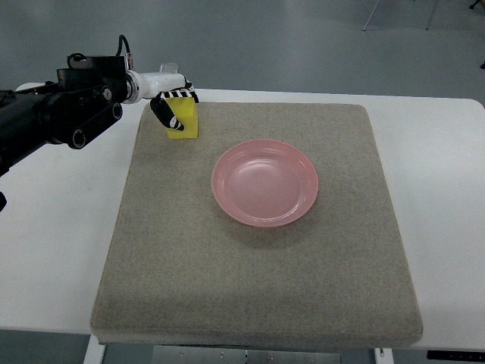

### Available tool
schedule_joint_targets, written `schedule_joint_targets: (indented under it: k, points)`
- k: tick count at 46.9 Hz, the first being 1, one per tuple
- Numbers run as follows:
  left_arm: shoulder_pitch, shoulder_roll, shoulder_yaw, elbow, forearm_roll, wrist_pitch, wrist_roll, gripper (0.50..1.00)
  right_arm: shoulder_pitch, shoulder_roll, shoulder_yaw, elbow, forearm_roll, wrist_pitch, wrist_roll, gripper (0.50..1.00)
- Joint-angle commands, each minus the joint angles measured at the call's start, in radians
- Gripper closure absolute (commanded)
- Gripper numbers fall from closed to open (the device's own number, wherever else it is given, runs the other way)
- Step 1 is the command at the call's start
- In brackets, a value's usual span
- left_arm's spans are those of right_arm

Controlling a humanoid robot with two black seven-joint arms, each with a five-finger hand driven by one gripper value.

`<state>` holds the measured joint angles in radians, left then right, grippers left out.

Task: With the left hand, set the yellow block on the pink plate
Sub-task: 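Lift the yellow cube with the left hand and carry it over the pink plate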

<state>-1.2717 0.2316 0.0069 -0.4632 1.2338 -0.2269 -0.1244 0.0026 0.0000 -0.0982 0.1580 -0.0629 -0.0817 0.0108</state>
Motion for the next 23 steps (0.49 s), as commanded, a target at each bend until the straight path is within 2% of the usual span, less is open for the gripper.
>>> schedule_joint_targets:
  k: [1, 8, 12, 23]
  points:
    - [-0.002, 0.0, 0.001, 0.0, 0.001, 0.0, -0.001, 0.87, -0.001, 0.0, 0.0, 0.0, 0.0, 0.0, 0.0, 0.576]
    - [-0.017, 0.0, 0.002, 0.0, -0.002, 0.0, 0.0, 0.951, 0.0, 0.0, 0.0, 0.0, 0.0, -0.001, 0.0, 0.576]
    - [-0.032, 0.003, 0.002, 0.001, -0.005, 0.0, -0.001, 0.979, -0.001, 0.0, 0.0, 0.0, 0.0, 0.0, 0.0, 0.576]
    - [-0.083, 0.011, 0.001, -0.012, -0.014, -0.006, -0.031, 1.0, -0.001, 0.0, 0.0, 0.0, 0.0, -0.001, 0.0, 0.576]
